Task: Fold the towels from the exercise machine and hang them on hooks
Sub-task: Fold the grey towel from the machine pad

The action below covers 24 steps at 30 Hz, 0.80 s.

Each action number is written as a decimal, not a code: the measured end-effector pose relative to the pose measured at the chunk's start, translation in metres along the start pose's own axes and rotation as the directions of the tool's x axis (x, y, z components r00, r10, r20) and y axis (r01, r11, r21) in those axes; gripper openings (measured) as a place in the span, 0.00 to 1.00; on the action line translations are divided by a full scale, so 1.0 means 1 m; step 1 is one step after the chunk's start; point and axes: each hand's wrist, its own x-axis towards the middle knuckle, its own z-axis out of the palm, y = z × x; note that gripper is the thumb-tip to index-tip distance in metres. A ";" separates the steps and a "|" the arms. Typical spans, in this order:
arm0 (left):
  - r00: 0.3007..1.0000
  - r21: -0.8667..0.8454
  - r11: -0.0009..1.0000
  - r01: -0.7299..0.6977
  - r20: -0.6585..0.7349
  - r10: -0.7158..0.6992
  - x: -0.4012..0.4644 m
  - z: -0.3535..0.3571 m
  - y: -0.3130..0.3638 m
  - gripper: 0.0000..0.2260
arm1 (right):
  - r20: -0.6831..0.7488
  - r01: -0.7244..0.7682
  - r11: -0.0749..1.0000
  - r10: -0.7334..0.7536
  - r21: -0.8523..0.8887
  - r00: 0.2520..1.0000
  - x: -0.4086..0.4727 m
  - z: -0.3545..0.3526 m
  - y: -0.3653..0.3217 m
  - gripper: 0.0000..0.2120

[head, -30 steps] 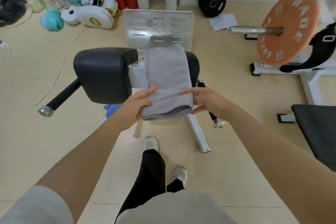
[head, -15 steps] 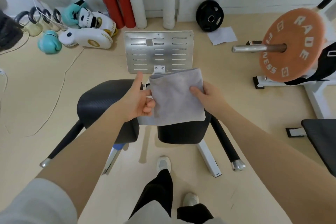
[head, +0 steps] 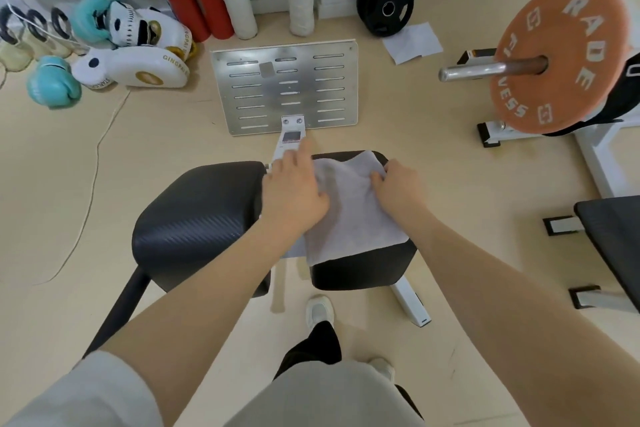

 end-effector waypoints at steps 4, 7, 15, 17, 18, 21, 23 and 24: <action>0.928 0.007 0.947 -0.322 0.201 0.314 -0.004 0.028 0.025 0.30 | -0.077 -0.037 0.998 0.041 0.048 0.996 -0.004 0.000 0.004 0.13; 0.893 0.188 0.907 -0.377 0.335 0.302 -0.009 0.051 0.020 0.46 | -0.269 0.124 0.956 -0.197 -0.266 0.943 -0.012 -0.004 0.003 0.19; 0.921 0.289 0.883 -0.370 0.236 0.309 -0.012 0.064 0.015 0.53 | 0.182 0.437 0.843 -0.398 -0.315 0.899 -0.026 0.017 0.014 0.32; 0.921 0.269 0.890 -0.369 0.238 0.310 -0.013 0.063 0.014 0.55 | 0.192 0.243 0.919 -0.189 -0.311 0.963 -0.024 0.003 0.038 0.29; 0.920 0.262 0.891 -0.371 0.234 0.314 -0.013 0.062 0.015 0.55 | 0.204 0.171 0.938 -0.111 -0.303 0.973 -0.025 -0.005 0.045 0.29; 0.926 0.244 0.902 -0.356 0.224 0.305 -0.011 0.065 0.015 0.56 | 0.141 0.124 0.956 -0.089 -0.265 0.986 -0.034 -0.009 0.048 0.26; 0.934 0.247 0.910 -0.333 0.217 0.282 -0.012 0.067 0.016 0.56 | 0.101 0.134 0.981 -0.120 -0.143 0.988 -0.040 0.000 0.039 0.22; 0.936 0.239 0.915 -0.325 0.217 0.276 -0.013 0.068 0.016 0.57 | 0.099 0.119 0.990 -0.112 -0.074 0.989 -0.042 0.002 0.034 0.21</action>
